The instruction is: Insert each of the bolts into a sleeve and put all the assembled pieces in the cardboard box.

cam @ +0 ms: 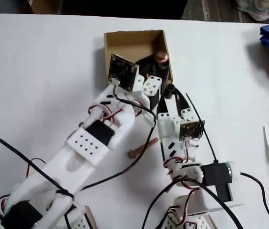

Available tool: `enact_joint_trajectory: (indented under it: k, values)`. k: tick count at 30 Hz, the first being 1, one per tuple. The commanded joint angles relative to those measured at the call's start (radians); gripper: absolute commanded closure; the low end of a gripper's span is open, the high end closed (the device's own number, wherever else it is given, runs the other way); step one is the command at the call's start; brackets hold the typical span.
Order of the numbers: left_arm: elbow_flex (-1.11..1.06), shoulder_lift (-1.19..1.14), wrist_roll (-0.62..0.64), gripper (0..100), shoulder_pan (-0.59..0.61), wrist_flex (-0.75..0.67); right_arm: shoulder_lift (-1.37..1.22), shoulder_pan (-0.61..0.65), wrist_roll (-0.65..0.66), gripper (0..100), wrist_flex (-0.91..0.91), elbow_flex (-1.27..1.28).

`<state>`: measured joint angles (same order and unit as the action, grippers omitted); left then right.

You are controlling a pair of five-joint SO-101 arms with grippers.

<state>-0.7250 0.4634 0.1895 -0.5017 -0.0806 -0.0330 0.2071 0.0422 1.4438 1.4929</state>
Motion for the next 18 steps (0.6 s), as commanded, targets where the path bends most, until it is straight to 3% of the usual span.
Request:
enact_joint_trajectory:
  k: [1,9,14,18]
  values:
    - [0.071,0.005,0.006,98,-0.028,0.008,-0.015,-0.021,0.008,97.8,0.031,-0.043]
    - [0.071,-0.006,0.006,98,-0.046,0.026,-0.079,-0.015,0.011,97.8,0.031,-0.069]
    - [0.071,-0.054,0.006,98,-0.048,0.020,-0.076,-0.015,0.114,97.8,0.033,-0.071]
    - [0.084,-0.103,0.006,98,-0.048,-0.002,-0.076,-0.015,0.112,97.8,0.033,-0.069]
